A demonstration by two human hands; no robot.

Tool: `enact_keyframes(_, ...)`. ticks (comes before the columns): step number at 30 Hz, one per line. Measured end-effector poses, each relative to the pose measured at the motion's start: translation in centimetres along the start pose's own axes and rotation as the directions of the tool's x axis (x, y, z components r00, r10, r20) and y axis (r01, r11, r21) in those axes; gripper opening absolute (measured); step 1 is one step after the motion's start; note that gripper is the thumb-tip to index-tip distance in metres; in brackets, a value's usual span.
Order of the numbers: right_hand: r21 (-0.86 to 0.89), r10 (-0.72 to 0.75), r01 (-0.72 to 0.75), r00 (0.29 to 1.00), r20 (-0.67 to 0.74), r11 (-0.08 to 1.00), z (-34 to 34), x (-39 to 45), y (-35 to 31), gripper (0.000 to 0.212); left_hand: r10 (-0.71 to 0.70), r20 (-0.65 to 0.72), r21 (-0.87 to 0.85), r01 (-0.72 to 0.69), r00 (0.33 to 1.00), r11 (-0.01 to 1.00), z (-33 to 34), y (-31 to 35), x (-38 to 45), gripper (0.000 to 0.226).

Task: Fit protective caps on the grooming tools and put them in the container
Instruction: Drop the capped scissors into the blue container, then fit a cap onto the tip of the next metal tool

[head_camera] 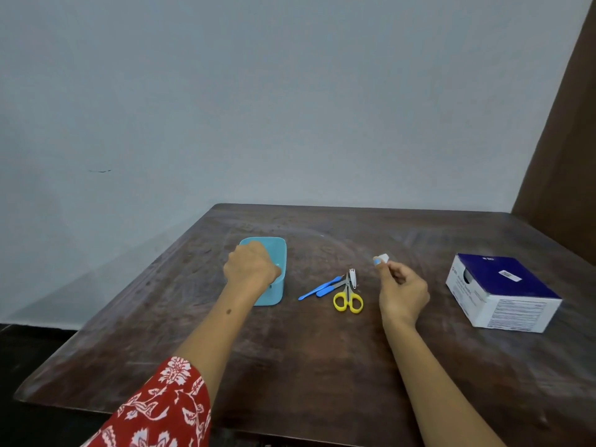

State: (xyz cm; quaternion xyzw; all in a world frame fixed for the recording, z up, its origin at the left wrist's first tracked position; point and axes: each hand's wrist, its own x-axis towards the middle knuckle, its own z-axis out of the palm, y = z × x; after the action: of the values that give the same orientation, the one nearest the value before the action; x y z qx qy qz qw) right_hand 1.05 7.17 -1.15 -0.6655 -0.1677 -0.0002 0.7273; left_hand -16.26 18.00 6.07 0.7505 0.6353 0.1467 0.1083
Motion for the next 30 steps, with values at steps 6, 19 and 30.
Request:
enact_keyframes(6,0.034,0.005,-0.005,1.0,0.004,0.999,0.0,0.1,0.1,0.016,0.047,0.031,-0.019,-0.046,0.998,0.999,-0.3,-0.2,-0.2,0.025)
enact_keyframes(19,0.057,-0.031,0.031,1.0,-0.004,0.998,0.1,0.0,0.2,0.008,0.609,-0.186,0.0,-0.62,0.771,0.785,3.0,4.2,-6.4,0.018)
enact_keyframes(30,0.14,0.071,-0.079,0.996,0.061,0.987,0.2,-0.1,-0.1,0.008,0.559,-0.083,0.081,-0.553,0.825,0.829,7.1,5.7,-8.9,0.021)
